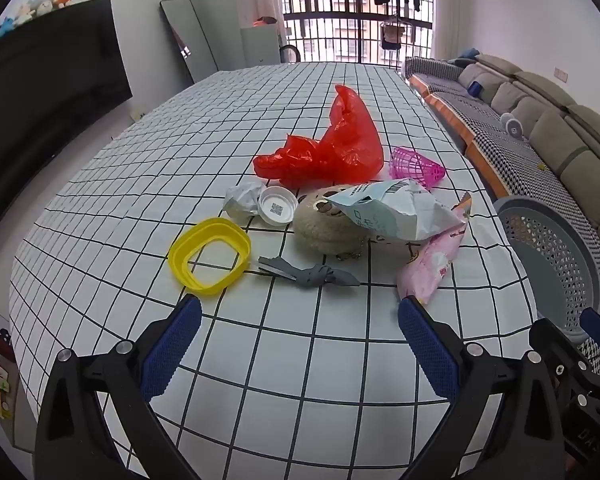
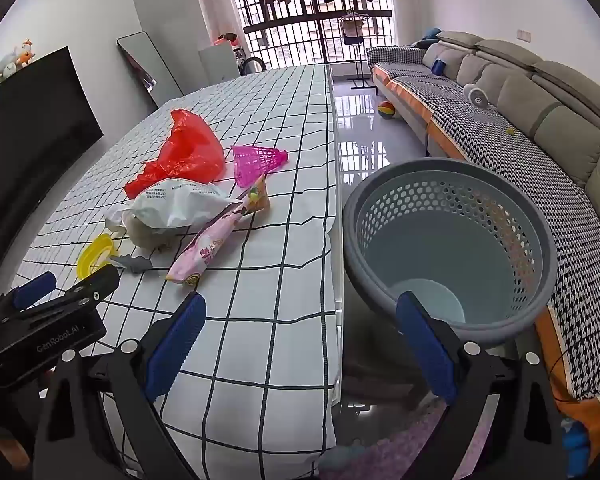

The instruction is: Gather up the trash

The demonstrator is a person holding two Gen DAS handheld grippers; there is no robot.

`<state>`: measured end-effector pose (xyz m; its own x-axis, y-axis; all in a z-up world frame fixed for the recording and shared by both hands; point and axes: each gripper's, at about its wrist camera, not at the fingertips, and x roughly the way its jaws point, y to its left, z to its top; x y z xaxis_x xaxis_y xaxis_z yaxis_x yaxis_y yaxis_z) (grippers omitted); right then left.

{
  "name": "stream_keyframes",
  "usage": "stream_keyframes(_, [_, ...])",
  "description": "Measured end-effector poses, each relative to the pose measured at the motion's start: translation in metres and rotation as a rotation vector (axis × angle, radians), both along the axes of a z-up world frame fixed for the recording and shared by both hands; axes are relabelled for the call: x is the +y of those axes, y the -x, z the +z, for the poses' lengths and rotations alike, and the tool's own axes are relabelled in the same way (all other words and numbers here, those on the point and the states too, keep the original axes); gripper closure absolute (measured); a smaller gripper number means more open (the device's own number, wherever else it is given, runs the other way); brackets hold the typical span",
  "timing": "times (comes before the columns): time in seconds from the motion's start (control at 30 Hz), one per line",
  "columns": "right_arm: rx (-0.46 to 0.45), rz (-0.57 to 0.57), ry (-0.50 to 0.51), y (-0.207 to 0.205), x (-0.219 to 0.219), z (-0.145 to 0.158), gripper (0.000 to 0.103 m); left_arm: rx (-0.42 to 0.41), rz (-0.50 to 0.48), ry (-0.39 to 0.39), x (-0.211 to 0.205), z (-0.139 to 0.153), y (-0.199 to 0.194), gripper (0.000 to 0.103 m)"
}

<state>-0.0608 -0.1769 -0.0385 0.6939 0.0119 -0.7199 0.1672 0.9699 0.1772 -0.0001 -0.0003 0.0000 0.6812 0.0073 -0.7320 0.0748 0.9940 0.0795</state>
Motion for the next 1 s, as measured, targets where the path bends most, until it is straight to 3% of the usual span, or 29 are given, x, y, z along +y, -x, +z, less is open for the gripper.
stream_keyframes(1.0, [-0.014,-0.003,0.005,0.005,-0.001,0.004,0.011,-0.018,-0.002,0.000,0.000,0.011,0.005,0.006])
